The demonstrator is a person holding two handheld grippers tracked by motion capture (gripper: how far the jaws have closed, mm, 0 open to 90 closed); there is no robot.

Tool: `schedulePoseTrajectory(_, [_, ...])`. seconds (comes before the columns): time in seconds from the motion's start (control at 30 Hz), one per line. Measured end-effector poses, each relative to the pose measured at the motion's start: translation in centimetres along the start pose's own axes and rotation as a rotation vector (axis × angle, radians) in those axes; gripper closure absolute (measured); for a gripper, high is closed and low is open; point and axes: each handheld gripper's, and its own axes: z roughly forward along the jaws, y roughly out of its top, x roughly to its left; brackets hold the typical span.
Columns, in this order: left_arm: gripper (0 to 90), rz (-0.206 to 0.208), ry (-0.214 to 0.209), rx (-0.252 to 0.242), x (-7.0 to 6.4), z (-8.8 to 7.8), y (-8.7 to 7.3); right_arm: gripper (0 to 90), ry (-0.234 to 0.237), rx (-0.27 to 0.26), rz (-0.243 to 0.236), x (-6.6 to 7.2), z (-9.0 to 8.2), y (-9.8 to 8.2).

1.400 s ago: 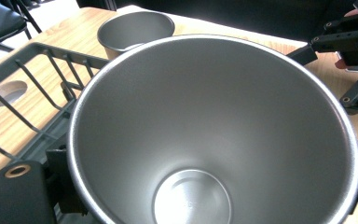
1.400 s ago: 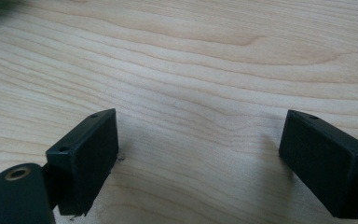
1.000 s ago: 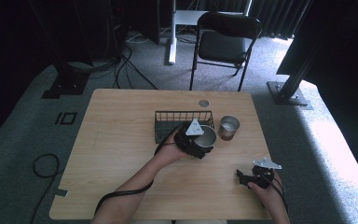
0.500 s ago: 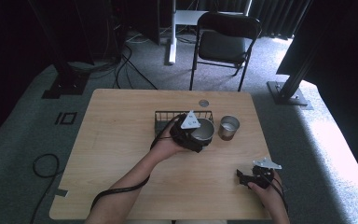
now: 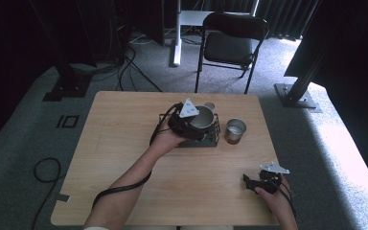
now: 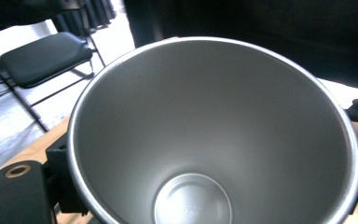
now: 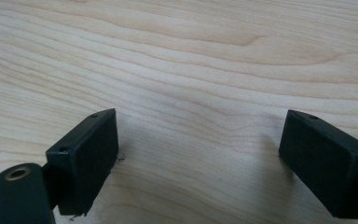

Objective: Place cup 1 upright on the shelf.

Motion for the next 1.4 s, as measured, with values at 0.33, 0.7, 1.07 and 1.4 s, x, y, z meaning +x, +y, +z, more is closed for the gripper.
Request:
schedulePoseTrajectory(0.33, [14.0, -0.089, 0.119, -0.016, 3.0, -0.8, -0.5, 11.4, 0.000, -0.001, 0.001, 0.0, 0.0, 0.0])
schedulePoseTrajectory(0.7, [14.0, -0.179, 0.212, -0.040, 5.7, -0.3, -2.3, 11.4, 0.000, -0.001, 0.001, 0.0, 0.0, 0.0])
schedulePoseTrajectory(1.07, [14.1, -0.231, 0.258, 0.005, 6.8, 1.5, -4.6, 11.4, 0.000, -0.001, 0.002, 0.0, 0.0, 0.0])
schedulePoseTrajectory(1.4, [14.0, -0.257, 0.267, 0.029, 7.0, 2.5, -6.3, 11.4, 0.000, -0.001, 0.001, 0.0, 0.0, 0.0])
